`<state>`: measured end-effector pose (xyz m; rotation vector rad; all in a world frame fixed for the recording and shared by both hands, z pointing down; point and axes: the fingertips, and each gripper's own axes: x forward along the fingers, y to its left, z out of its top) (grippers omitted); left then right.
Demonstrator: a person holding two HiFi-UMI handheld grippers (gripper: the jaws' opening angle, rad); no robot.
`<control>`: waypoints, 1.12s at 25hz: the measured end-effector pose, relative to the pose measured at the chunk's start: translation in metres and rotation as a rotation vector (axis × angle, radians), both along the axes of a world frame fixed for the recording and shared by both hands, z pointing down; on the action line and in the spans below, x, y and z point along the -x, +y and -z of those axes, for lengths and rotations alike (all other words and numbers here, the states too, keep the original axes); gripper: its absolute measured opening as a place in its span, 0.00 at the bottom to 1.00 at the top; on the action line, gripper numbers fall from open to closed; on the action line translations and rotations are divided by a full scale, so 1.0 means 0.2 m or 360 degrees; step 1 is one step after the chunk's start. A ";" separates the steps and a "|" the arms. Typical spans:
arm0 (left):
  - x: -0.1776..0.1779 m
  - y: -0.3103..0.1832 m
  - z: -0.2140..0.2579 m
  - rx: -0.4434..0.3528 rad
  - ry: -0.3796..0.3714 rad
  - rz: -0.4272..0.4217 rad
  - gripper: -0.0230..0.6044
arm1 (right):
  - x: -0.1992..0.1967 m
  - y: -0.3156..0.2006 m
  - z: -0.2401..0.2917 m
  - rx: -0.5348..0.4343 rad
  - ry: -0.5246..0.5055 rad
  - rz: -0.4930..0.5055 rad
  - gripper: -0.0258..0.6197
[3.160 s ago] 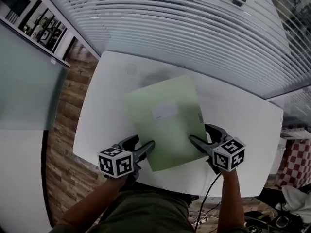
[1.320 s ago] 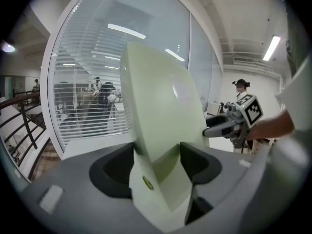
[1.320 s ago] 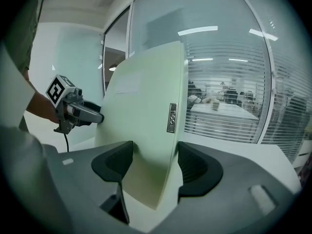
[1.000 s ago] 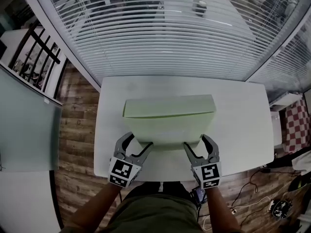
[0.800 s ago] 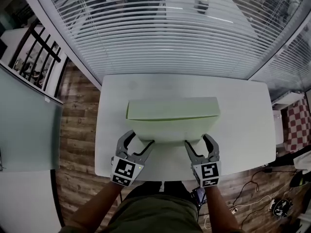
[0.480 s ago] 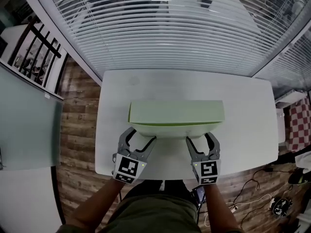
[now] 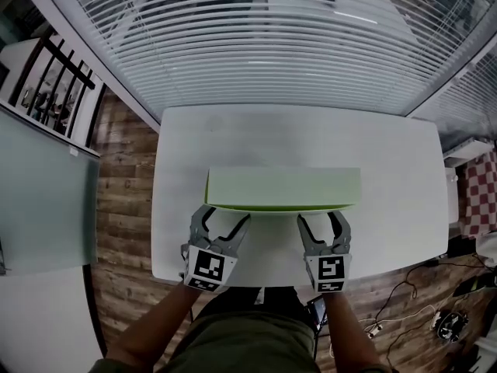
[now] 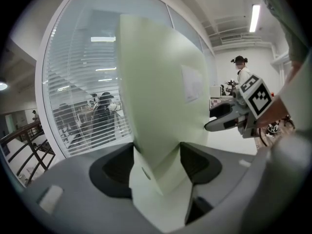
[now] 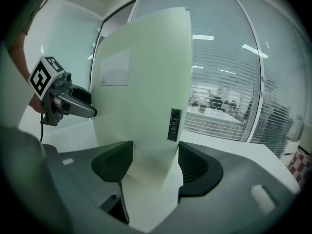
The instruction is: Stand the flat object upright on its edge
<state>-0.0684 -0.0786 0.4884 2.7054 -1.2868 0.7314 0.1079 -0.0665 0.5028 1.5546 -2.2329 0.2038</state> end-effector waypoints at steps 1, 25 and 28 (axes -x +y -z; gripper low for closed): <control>0.00 0.00 -0.01 -0.0003 -0.0007 0.0001 0.48 | 0.00 0.00 -0.01 0.0001 0.0002 -0.0003 0.50; 0.01 0.02 -0.08 -0.0002 -0.0049 0.0060 0.48 | 0.00 0.02 -0.10 0.0043 0.0004 0.0019 0.50; 0.02 0.02 -0.08 0.0010 -0.0046 0.0058 0.49 | 0.01 0.01 -0.10 0.0051 -0.0005 0.0031 0.50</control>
